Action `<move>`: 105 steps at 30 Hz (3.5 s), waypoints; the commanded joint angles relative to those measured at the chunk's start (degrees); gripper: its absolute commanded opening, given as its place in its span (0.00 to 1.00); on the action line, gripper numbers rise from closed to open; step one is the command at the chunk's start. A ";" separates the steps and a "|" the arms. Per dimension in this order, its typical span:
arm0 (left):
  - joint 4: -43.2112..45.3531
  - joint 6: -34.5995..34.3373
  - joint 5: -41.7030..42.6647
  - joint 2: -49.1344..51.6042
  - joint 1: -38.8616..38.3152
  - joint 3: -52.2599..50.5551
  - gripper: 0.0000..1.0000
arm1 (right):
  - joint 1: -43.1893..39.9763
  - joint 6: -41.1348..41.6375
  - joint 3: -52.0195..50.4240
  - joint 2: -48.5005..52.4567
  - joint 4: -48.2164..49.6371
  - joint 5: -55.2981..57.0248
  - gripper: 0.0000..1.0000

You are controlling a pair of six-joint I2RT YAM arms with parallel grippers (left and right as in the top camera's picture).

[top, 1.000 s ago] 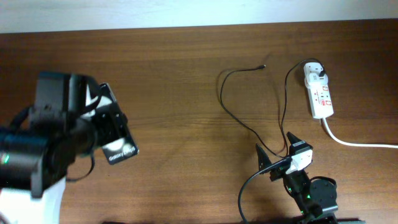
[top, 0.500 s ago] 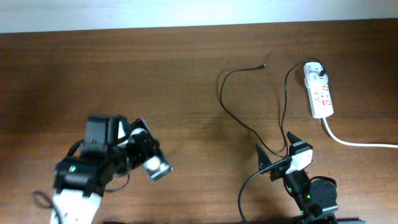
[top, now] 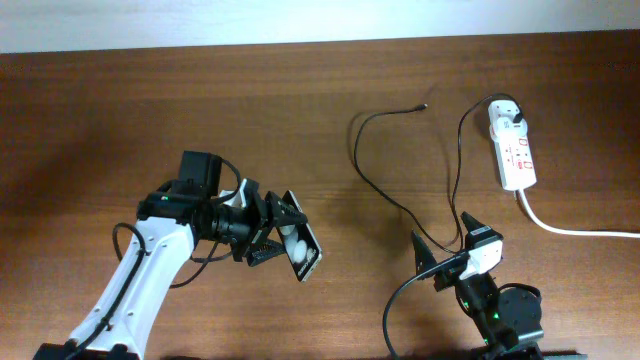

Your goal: Plug charger to phone and switch on socket

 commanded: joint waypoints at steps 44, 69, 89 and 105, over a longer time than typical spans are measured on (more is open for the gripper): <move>18.32 -26.71 -2.01 -0.24 -0.07 0.04 0.67 | 16.61 33.88 48.35 48.35 -22.99 -24.59 0.99; 19.15 -34.40 -3.10 -0.24 -0.07 0.04 0.72 | 29.55 38.69 48.35 75.76 2.91 -5.66 0.29; 33.97 -9.64 8.04 -12.96 5.95 0.07 0.99 | 26.25 47.52 48.35 72.76 2.75 -14.32 0.04; -6.51 -16.68 -21.22 -48.72 7.39 -10.14 0.99 | 10.08 64.81 48.35 72.78 3.21 -44.70 0.04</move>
